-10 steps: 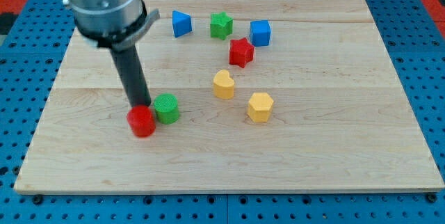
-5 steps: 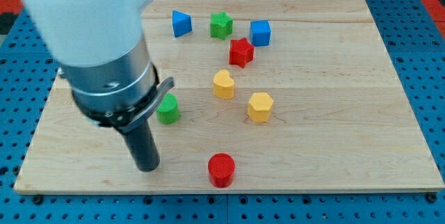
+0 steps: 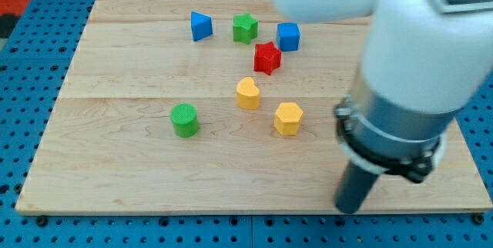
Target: Drag the red circle right to the hexagon
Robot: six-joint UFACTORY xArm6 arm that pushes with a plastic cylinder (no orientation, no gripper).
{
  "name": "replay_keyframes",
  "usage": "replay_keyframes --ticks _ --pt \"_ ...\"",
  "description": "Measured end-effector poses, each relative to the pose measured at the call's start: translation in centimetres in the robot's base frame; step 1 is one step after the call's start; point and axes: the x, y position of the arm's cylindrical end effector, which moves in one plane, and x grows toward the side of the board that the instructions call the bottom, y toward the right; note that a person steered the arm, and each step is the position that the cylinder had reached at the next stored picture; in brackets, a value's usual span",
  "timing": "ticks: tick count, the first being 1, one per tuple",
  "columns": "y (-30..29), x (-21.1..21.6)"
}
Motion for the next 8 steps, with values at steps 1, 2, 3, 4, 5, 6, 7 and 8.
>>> replay_keyframes --ticks 1,2,3,4,5,6,7,8 --pt "3.2 -2.5" --pt "4.3 -2.4" --pt "4.6 -6.1" --pt "5.7 -8.0" --pt "6.4 -8.0" --pt "6.4 -8.4" --pt "6.6 -8.2" --pt "6.8 -8.1"
